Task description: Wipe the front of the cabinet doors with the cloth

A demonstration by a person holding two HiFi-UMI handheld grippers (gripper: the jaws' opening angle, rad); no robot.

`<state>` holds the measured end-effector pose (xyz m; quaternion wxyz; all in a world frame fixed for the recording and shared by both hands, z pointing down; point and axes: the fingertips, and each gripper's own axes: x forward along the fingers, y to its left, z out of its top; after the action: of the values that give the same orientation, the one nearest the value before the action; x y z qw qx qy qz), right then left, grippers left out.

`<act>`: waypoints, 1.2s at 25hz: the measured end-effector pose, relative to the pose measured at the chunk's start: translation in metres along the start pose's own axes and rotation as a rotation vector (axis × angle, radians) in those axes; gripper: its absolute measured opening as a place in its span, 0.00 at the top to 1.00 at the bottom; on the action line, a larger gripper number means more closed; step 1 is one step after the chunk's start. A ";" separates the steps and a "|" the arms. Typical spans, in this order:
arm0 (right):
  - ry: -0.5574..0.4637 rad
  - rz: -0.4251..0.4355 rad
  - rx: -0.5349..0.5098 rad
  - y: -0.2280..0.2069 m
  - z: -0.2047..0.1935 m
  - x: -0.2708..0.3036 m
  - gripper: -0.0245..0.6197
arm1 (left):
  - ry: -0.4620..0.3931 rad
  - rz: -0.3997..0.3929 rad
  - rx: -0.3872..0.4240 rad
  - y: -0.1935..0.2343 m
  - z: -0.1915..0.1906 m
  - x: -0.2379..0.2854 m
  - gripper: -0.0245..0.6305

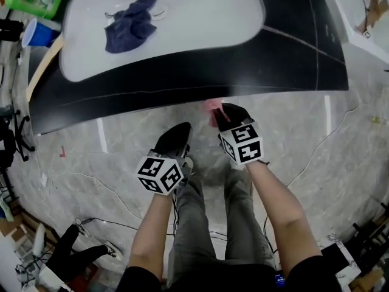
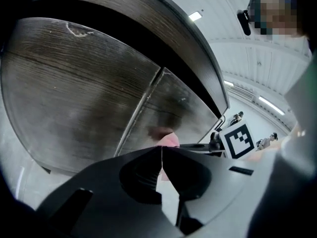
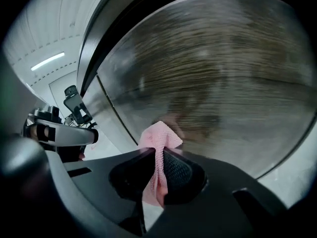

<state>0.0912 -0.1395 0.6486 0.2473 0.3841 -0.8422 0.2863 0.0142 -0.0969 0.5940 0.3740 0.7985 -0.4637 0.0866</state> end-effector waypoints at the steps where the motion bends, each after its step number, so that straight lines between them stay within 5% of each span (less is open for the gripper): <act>1: -0.002 -0.010 0.010 -0.009 -0.002 -0.005 0.88 | 0.006 -0.007 0.005 -0.006 -0.002 0.006 0.95; 12: -0.049 -0.087 0.135 -0.099 -0.015 -0.056 0.88 | 0.059 -0.080 0.038 -0.070 -0.018 0.070 0.95; 21: -0.043 -0.150 0.125 -0.157 -0.030 -0.087 0.88 | 0.078 -0.117 0.038 -0.116 -0.029 0.113 0.95; 30: -0.052 -0.173 0.167 -0.173 -0.041 -0.106 0.88 | 0.088 -0.130 0.049 -0.132 -0.033 0.126 0.95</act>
<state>0.2971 -0.1518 0.6605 0.2162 0.4820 -0.7853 0.3230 0.1974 -0.1215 0.6105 0.3791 0.8313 -0.3917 0.1086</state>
